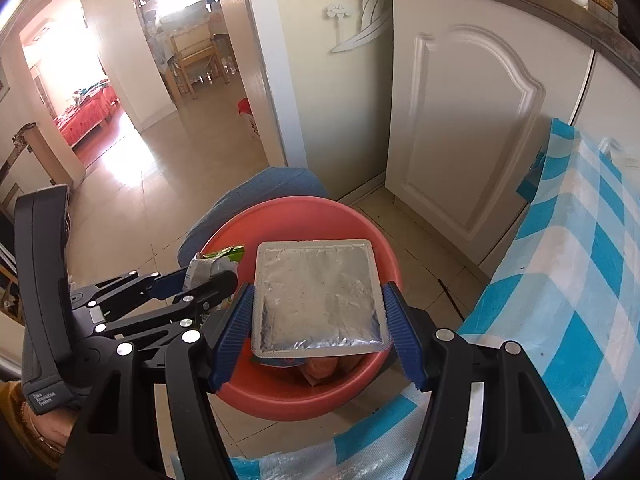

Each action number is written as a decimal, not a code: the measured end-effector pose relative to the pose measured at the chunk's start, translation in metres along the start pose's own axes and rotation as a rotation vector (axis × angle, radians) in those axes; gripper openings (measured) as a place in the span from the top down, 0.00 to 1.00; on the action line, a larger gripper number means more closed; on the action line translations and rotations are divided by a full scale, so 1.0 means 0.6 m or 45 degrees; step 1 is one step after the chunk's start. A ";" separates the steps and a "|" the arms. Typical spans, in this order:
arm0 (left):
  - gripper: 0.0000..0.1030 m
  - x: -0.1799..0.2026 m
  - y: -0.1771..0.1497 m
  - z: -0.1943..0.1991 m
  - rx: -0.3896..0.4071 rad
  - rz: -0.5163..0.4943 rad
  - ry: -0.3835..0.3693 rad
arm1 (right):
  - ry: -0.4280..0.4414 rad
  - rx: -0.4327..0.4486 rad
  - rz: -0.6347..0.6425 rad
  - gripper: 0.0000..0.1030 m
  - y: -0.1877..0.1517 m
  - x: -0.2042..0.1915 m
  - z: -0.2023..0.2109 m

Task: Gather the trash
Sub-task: 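Carry the snack packet and foil tray to the red bucket and release both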

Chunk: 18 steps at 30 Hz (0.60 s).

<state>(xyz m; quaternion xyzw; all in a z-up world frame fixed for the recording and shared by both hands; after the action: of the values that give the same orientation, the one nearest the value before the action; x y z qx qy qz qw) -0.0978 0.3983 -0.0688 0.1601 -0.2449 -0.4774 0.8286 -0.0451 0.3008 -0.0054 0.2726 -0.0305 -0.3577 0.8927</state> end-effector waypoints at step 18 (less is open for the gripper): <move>0.20 -0.005 -0.012 -0.053 -0.082 -0.018 0.047 | 0.067 0.053 -0.154 0.18 0.018 0.024 -0.002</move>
<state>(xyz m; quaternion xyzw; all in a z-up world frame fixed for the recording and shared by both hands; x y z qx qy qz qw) -0.0863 0.3982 -0.0996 0.1440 -0.2129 -0.4878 0.8343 -0.0276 0.2984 -0.0032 0.3019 0.0021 -0.4030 0.8640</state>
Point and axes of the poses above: each gripper's, at about its wrist camera, not at the fingertips, and z roughly against the way its jaws point, x to its right, y to its top, the point moved 4 cm from there along -z, roughly the way its jaws point, and after that the axes turned 5 degrees about -x, right-handed, at the moved point
